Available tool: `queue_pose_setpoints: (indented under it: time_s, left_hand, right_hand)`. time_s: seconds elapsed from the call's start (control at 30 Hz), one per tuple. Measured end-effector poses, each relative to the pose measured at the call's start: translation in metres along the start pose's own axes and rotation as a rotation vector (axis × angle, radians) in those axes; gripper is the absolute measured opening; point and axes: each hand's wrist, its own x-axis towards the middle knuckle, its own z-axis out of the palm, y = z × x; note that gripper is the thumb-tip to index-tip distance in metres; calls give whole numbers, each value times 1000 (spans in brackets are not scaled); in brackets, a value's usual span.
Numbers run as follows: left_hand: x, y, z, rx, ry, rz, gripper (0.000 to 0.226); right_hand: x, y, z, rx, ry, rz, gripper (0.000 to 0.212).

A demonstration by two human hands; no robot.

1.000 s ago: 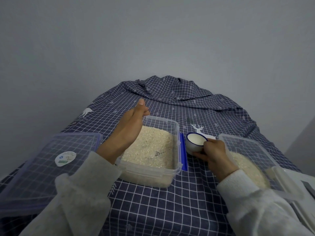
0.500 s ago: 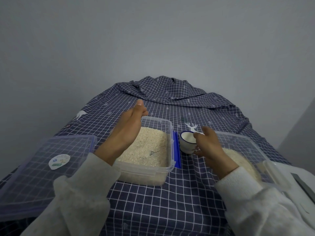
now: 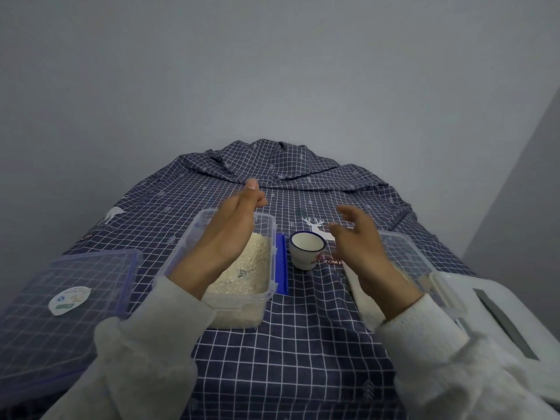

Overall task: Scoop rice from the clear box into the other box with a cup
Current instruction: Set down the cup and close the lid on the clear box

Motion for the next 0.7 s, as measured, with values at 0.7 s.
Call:
queue_pose_setpoints:
  time_s: [0.7]
  left_hand:
    - [-52,-2,-83,133,210,-10,76]
  right_hand:
    - [-72,-64,85,111,-115,-372,28]
